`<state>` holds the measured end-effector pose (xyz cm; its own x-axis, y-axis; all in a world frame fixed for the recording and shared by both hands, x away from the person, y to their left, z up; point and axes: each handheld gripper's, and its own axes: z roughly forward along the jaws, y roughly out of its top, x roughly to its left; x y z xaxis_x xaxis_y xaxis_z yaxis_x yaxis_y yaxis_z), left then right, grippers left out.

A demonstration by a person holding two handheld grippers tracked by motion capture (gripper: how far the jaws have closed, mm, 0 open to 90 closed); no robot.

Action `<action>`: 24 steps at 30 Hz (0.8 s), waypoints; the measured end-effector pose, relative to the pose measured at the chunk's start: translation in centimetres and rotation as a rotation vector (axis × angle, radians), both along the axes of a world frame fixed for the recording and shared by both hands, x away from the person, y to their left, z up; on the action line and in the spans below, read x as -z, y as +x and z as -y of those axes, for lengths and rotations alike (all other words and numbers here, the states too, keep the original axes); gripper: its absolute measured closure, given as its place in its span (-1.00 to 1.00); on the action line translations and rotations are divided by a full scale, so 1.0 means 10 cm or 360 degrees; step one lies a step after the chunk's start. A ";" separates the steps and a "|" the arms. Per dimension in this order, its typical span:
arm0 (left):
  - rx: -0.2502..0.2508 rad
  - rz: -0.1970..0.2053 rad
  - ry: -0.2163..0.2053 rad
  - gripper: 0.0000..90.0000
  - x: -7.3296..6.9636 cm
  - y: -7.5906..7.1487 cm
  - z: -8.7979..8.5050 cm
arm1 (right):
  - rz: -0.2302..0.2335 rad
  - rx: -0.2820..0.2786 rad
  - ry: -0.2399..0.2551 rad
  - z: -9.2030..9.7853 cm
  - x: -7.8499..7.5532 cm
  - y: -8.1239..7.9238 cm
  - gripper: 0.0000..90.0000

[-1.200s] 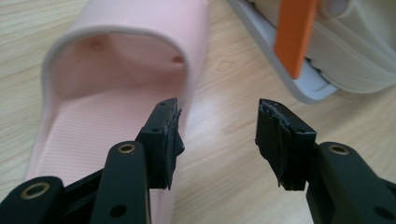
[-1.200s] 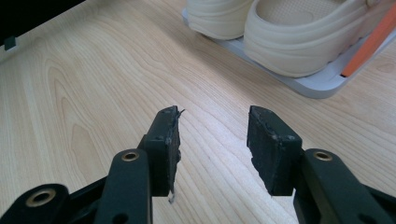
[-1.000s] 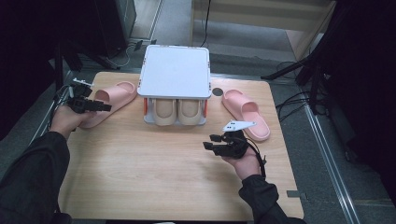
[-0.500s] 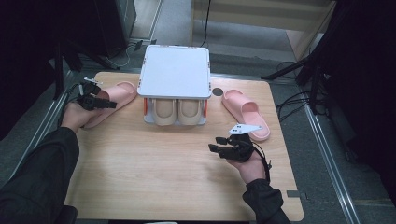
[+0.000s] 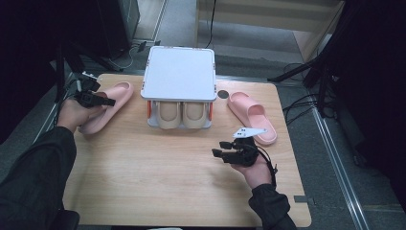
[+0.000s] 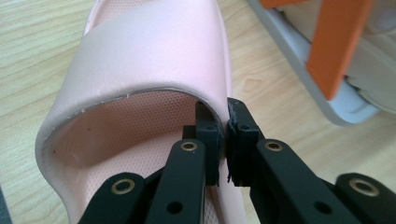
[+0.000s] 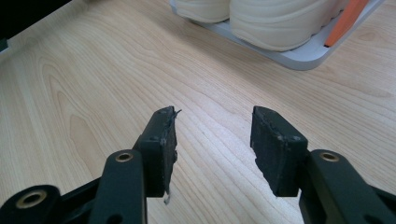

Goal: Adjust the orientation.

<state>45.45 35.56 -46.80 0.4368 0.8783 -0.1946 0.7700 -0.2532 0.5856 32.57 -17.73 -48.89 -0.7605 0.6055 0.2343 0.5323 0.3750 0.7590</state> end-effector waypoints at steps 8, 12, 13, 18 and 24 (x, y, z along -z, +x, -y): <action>0.0058 0.0015 -0.0022 0.89 -0.25 -0.31 -0.01 | 0.0007 -0.0015 -0.0009 -0.04 -0.01 0.02 0.14; 0.0088 0.0020 -0.0042 0.89 -0.35 -0.51 0.01 | 0.0011 -0.0027 -0.0004 -0.07 -0.03 0.04 0.15; 0.0094 0.0028 -0.0038 0.89 -0.37 -0.57 0.03 | 0.0018 -0.0029 -0.0006 -0.08 -0.03 0.04 0.15; 0.0161 0.0052 -0.0029 0.89 -0.45 -0.84 0.13 | 0.0024 -0.0045 -0.0008 -0.12 -0.06 0.06 0.17; 0.0264 0.0053 -0.0034 0.89 -0.44 -1.16 0.35 | 0.0040 -0.0067 -0.0021 -0.14 -0.09 0.07 0.18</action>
